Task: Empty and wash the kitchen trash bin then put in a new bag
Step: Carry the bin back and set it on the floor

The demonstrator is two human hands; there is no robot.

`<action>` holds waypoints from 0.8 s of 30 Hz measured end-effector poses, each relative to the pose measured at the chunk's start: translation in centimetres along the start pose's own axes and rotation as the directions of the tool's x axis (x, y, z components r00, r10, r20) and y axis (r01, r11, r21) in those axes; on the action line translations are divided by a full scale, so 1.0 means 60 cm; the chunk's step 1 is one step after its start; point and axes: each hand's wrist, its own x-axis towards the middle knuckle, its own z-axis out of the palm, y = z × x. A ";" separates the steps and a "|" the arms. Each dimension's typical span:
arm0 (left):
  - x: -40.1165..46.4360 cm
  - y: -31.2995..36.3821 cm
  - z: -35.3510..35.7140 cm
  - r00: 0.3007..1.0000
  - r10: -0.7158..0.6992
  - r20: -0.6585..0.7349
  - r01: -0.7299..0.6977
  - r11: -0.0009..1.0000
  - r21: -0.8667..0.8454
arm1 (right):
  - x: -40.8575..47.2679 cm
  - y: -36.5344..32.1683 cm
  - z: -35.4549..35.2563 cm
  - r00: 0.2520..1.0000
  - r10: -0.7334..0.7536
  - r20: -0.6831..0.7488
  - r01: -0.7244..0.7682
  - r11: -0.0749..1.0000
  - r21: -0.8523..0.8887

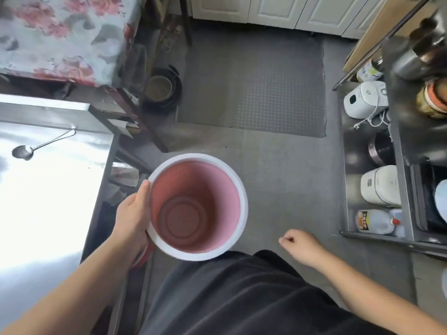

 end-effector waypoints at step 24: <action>0.174 0.341 0.454 0.973 -0.150 -0.177 0.142 0.988 -0.061 | 0.393 0.081 -0.545 0.993 -0.007 0.118 0.037 0.968 -0.250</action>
